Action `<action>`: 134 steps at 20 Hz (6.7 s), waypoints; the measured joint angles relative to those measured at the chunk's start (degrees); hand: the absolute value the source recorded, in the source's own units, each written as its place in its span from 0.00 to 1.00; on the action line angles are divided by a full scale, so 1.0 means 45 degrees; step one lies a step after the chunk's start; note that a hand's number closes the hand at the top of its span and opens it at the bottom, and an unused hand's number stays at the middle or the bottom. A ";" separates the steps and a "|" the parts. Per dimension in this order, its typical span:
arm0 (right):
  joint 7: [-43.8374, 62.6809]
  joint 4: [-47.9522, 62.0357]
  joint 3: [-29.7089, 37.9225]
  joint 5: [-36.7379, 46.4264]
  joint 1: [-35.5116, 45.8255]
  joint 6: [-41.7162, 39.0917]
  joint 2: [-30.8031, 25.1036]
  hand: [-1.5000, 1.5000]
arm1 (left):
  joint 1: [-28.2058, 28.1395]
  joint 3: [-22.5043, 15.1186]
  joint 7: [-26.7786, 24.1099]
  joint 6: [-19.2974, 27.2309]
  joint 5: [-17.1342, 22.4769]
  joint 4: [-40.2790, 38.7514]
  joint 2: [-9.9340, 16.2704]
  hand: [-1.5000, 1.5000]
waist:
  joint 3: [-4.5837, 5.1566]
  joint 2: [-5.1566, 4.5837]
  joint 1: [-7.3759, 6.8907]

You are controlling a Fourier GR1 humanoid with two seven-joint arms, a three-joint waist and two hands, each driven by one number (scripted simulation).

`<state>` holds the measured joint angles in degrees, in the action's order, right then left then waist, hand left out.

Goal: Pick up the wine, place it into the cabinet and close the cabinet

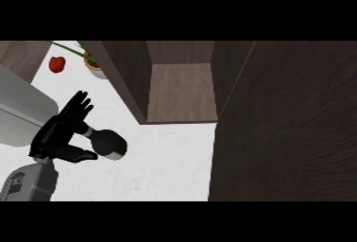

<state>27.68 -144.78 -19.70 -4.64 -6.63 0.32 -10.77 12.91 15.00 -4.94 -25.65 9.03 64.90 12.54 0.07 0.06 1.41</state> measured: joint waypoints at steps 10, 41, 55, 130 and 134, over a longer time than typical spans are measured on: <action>0.0143 -0.0020 -0.0007 0.0007 0.0179 0.0182 -0.0006 0.00 | 0.0246 -0.0410 -0.1948 -0.0330 -0.0892 -0.2336 -0.0133 0.00 | 0.0002 0.0003 -0.0016; -0.0159 0.0046 0.0058 -0.0019 -0.0171 -0.0089 -0.0004 0.00 | 0.2143 0.0656 -0.4452 -0.1237 0.0301 -0.7588 -0.0992 1.00 | -0.0005 0.0004 -0.0047; -0.0576 0.0116 0.0239 -0.0036 -0.0434 -0.0303 0.0043 0.00 | 0.1766 0.0157 -0.5833 0.0167 -0.0176 -0.6620 -0.1693 1.00 | -0.0015 0.0045 -0.0171; -0.0735 0.0172 0.1485 -0.0522 -0.1030 -0.1734 0.0510 0.00 | 0.5244 -0.8583 -0.5546 1.2494 0.8065 -0.4306 -0.2786 1.00 | -0.0011 -0.0051 0.0219; -0.0626 0.0184 0.1342 -0.0542 -0.0926 -0.1751 0.0614 0.00 | 0.6206 -0.8449 -0.5529 1.2423 0.8590 -0.5254 -0.2785 1.00 | -0.0008 -0.0066 0.0237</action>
<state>24.87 -143.96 -13.67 -7.08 -10.80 -7.55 -8.01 40.84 -23.02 -29.82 30.25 47.68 41.25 0.00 0.03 -0.24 2.48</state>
